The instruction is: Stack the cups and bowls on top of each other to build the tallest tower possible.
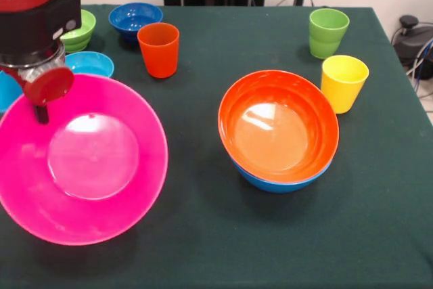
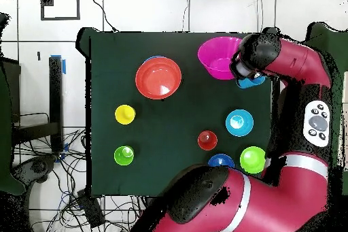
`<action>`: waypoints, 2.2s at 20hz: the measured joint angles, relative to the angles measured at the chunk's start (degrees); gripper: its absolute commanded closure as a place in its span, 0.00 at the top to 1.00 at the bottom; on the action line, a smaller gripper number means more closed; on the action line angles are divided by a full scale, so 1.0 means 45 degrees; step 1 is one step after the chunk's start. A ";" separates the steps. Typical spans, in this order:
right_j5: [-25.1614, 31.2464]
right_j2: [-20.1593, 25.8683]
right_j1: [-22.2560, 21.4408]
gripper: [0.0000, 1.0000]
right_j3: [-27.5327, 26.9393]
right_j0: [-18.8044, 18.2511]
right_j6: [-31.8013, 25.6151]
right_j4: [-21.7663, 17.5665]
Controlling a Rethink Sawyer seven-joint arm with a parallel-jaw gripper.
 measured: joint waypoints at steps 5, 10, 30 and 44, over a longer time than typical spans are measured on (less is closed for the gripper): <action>0.0011 -0.0005 -0.0371 0.00 0.0489 -0.0208 0.0000 -0.0005; 0.0008 -0.0042 -0.0393 0.00 0.0690 -0.0375 0.0000 -0.0005; 0.0008 -0.1456 -0.1534 0.00 0.1870 0.1117 0.0000 0.0033; 0.0008 -0.1939 -0.1834 0.00 0.2490 0.1395 0.0000 0.0440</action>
